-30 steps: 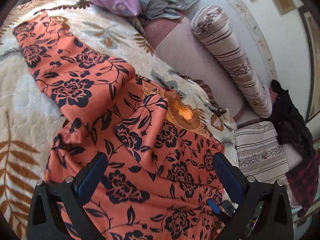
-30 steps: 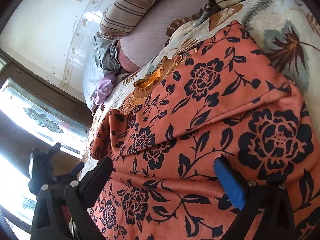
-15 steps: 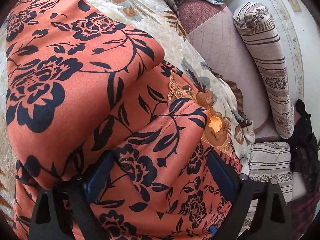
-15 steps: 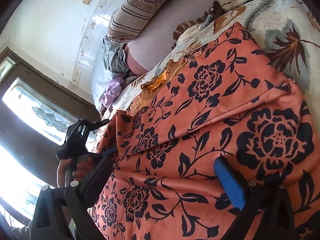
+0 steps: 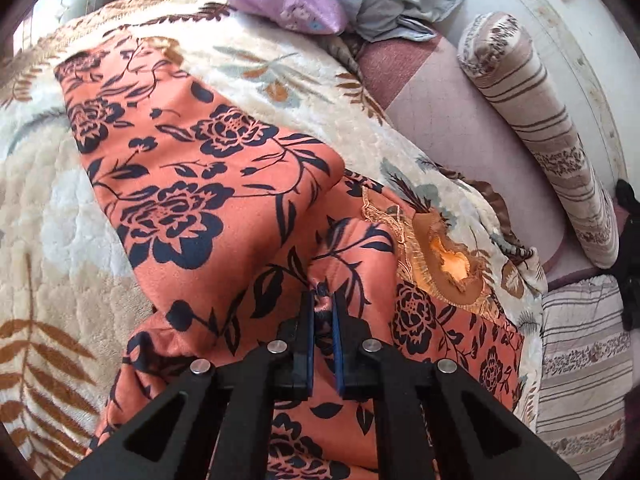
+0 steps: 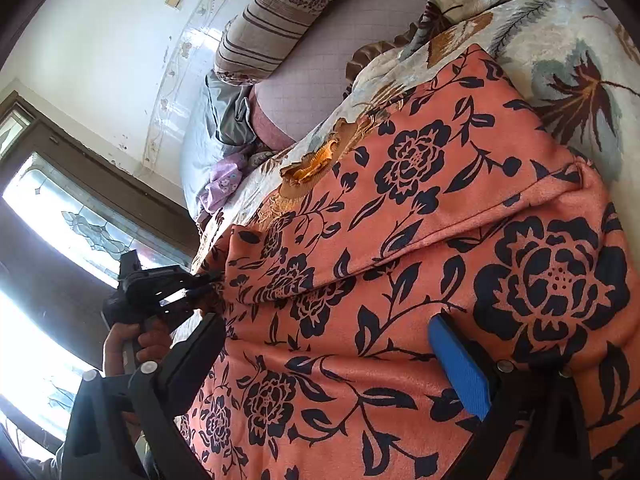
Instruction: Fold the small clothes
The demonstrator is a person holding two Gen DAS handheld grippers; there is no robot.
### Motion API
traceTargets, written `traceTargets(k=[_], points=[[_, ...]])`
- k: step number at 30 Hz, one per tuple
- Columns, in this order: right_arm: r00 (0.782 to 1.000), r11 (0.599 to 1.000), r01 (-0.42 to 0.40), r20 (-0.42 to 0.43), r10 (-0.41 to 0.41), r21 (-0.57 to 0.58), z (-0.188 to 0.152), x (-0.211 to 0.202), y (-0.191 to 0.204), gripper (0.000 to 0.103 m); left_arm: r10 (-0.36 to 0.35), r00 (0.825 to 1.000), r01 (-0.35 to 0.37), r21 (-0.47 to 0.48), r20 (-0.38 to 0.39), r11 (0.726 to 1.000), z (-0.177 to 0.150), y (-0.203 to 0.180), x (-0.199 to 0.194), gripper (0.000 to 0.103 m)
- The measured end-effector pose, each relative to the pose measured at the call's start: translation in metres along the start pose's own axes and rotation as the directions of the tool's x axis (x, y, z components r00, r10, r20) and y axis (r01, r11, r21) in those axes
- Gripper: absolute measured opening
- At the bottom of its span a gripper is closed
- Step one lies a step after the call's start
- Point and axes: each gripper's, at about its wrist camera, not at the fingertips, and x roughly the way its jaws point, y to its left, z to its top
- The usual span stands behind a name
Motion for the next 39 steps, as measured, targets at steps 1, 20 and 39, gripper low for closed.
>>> traceTargets(k=[1,20,39], points=[[1.000,1.000,0.003,0.000,-0.003,-0.002,0.000,0.000,0.000,0.102,-0.006,1.000,0.006,0.002,-0.006,1.000,-0.002,0.001,0.000,0.008],[0.996,0.996,-0.060,0.068,0.056,0.065,0.029,-0.034,0.009,0.102,0.112,0.985,-0.133,0.166,0.132,0.977,-0.007,-0.008,-0.021,0.035],[0.998,0.984,0.071,-0.013,-0.069,0.164,0.123,-0.004,-0.039,0.099,0.148,0.988,-0.154,0.334,0.043,0.930,0.018,-0.026,0.040,0.068]])
